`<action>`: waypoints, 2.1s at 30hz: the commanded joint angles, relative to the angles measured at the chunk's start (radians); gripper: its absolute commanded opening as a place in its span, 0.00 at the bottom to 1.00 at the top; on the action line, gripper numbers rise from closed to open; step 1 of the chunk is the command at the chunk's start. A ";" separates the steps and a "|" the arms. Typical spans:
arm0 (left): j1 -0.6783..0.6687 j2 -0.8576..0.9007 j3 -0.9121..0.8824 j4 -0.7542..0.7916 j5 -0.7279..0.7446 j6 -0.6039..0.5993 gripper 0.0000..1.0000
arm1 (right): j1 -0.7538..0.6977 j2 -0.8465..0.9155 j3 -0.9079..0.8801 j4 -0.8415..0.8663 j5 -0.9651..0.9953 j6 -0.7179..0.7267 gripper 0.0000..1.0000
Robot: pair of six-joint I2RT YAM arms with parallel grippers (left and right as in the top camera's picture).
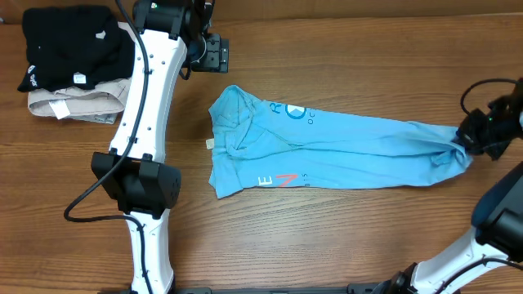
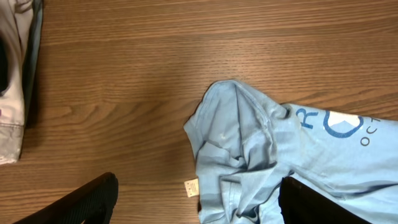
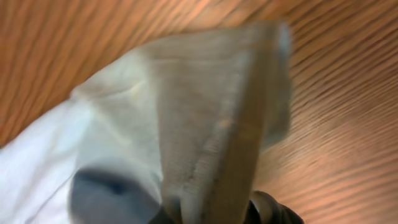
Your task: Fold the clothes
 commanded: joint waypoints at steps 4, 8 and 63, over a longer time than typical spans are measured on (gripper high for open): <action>0.007 0.011 -0.006 0.011 0.008 0.013 0.86 | 0.149 -0.051 0.017 -0.053 -0.019 -0.014 0.04; 0.007 0.011 -0.006 0.011 0.008 0.013 0.86 | 0.252 -0.051 0.010 -0.077 -0.019 -0.014 0.04; 0.005 0.011 -0.006 -0.014 0.012 0.013 0.99 | 0.751 -0.026 -0.033 0.077 -0.046 0.071 0.44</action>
